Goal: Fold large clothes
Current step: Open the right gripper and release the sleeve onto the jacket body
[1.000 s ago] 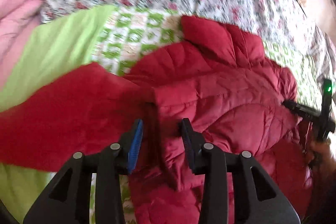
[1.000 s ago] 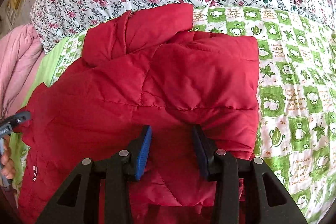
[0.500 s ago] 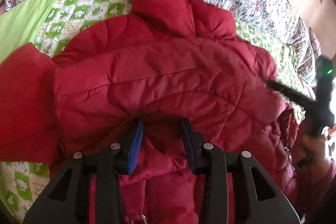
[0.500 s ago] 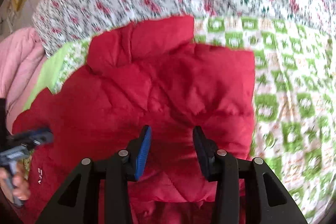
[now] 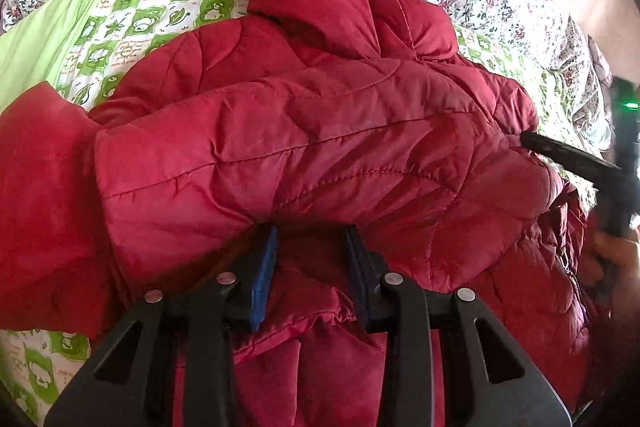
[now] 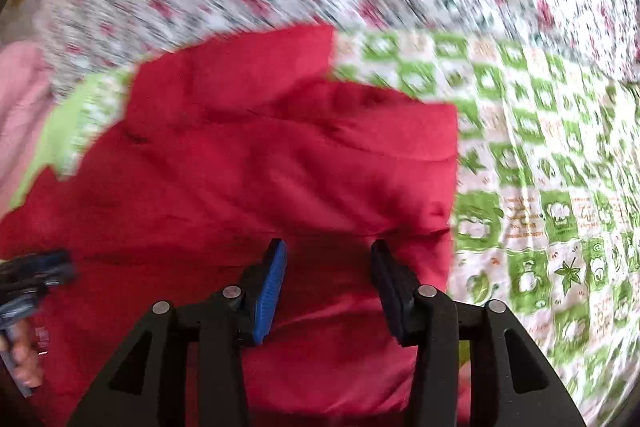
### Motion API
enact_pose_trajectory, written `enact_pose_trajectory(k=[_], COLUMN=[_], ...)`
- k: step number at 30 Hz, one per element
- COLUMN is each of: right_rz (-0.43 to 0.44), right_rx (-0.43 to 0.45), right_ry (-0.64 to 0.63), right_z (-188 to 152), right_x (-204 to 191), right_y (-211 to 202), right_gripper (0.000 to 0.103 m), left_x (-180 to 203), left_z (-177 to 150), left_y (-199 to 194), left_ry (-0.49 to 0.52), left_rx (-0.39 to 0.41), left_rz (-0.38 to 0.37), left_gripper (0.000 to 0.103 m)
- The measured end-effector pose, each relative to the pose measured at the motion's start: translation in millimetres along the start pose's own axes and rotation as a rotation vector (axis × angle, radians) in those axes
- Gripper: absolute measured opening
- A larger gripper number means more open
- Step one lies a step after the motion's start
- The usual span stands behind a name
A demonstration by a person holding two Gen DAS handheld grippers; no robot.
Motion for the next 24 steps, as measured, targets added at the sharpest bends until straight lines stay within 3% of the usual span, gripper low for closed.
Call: enact_pose_trajectory(k=[2,4,9,16,24], right_rz=[0.051,0.099,0.070,0.067,0.131], right_rx=[0.018,-0.026,-0.121,-0.126,-0.046], right_ry=[-0.014,-0.052,-0.110,-0.106,-0.031], right_z=[0,-6,-29,-28,-17], right_x=[-16,-35,-42,-42,-32], right_y=[-12,-9,28,30,-18], right_gripper=[0.046,0.046,0.046,0.046,0.047], left_x=[1,0,-2,-3,-34], left_z=[0,1,0,0,-8], left_y=[0,0,0,-10,-66], left_ry=[0.000,-0.003,-0.017,-0.045,-0.166], left_rx=[0.000,-0.001,-0.002,0.007,0.065], left_rz=[0.003,0.001,-0.009,-0.018,0.004], left_gripper=[0.032,0.032,0.032,0.032,0.032])
Point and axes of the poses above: each gripper's, at about its wrist camera, not at the fingertips, and y roughly the way its jaws point, x to its right, z to its top, the point moved 2 cm from there along y, roughly the way its jaws point, and after that the axes turned 8 degrees about x, right-handed, at the moved point
